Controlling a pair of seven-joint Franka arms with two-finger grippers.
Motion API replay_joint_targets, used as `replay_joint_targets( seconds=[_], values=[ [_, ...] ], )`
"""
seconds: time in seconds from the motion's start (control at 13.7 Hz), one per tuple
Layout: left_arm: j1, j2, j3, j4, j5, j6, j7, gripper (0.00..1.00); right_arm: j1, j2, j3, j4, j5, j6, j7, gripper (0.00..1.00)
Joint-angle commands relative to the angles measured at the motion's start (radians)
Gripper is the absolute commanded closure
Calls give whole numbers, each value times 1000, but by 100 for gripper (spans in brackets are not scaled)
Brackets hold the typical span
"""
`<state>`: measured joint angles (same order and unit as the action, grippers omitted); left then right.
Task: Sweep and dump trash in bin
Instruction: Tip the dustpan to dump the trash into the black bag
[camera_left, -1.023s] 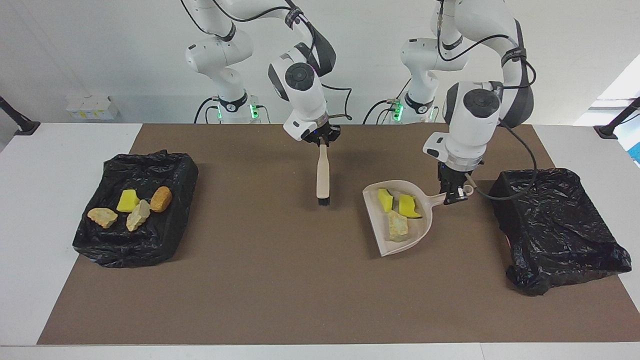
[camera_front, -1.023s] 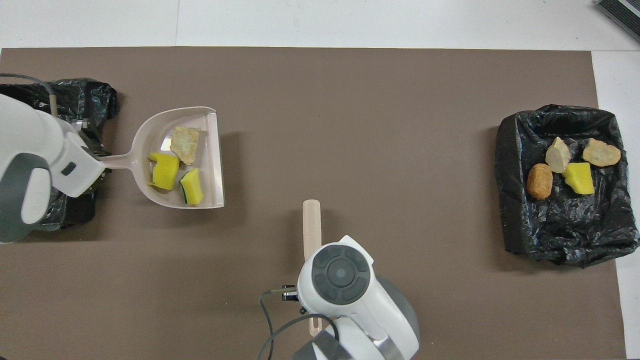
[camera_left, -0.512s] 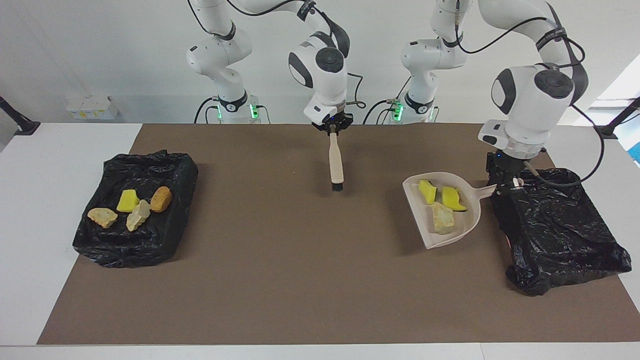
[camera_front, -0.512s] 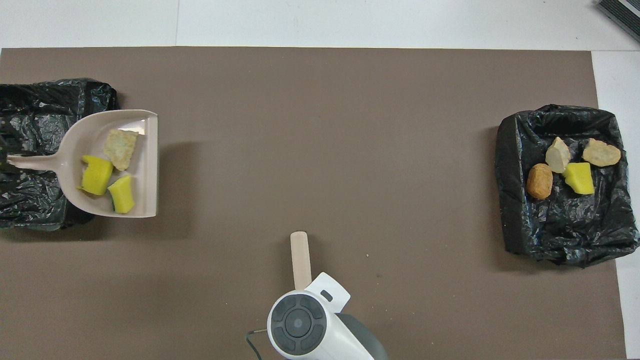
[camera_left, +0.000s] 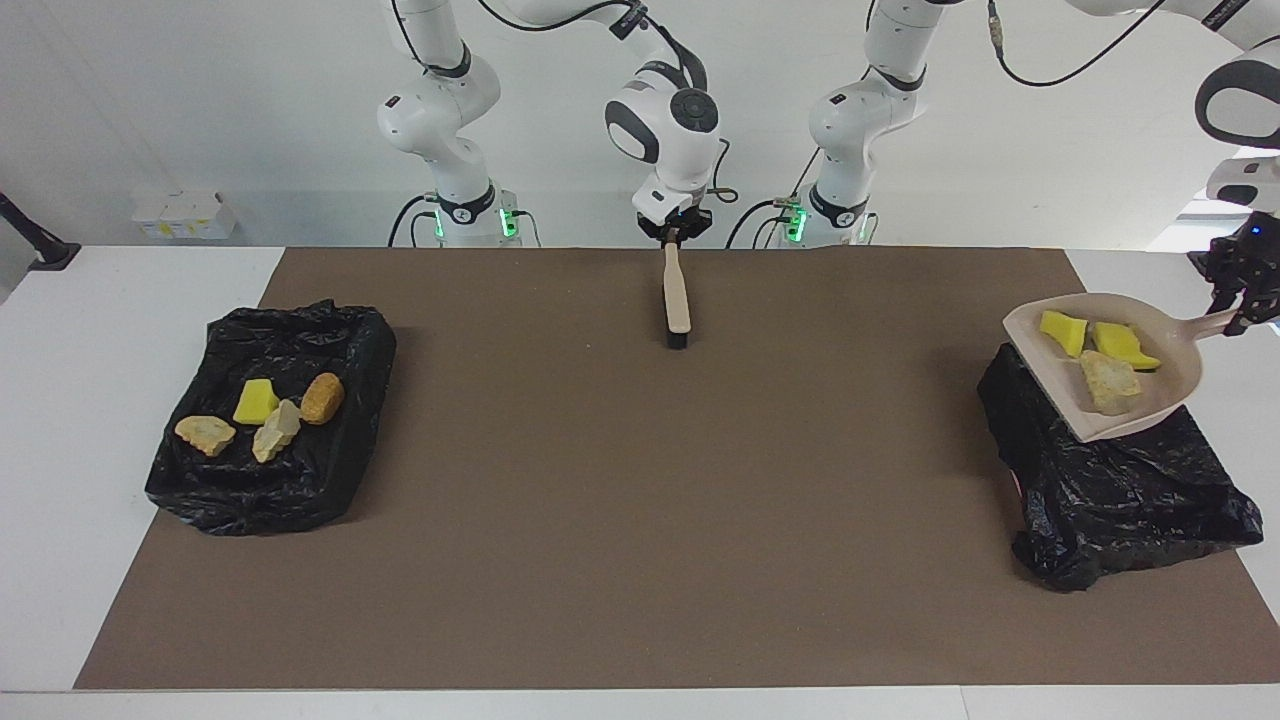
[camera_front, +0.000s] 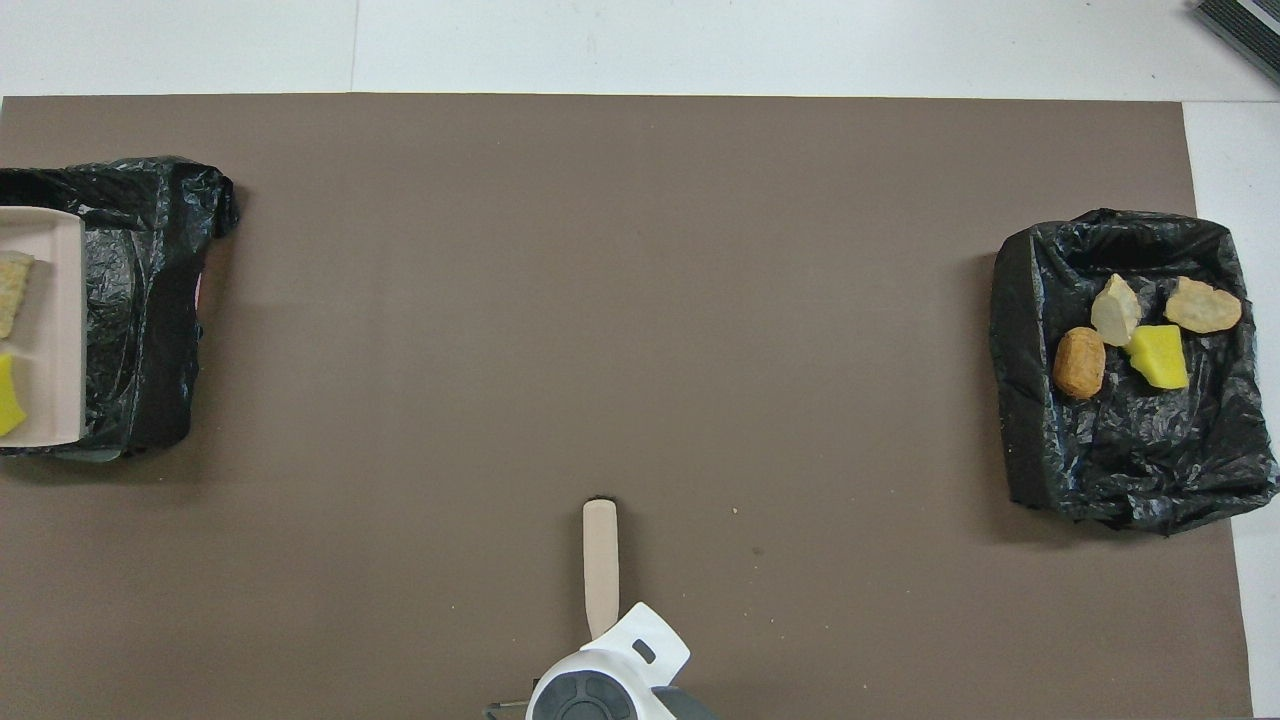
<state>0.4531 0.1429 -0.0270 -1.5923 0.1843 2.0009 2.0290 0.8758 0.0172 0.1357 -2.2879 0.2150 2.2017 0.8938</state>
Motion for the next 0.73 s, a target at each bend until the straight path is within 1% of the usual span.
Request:
replay_joint_targets(
  seconds=[0.0,0.15,0.22,0.37,0.51,0.66],
  values=[
    [-10,63,-7,104,99,-21,11,100,-8,-14,-1,-22,-3,42,-18,100],
    [-22,61,-7,109,155,-8,-41,100,-18,3,-1,-22,-3,99,-30,100],
    [-33,58,-7,109,182,4,-102,100,-23,10,-1,-19,-3,102,-56,100],
    [-37,52,-10,95,285,60,-186,100,-50,12,-1,-21,-3,89,-142,100],
    [-74,47,-10,81,381,82,-213,100,-60,20,-2,-21,-3,90,-156,100],
    [-114,38,-10,59,505,84,-255,100,-78,29,-2,-15,-6,90,-159,100]
  ],
)
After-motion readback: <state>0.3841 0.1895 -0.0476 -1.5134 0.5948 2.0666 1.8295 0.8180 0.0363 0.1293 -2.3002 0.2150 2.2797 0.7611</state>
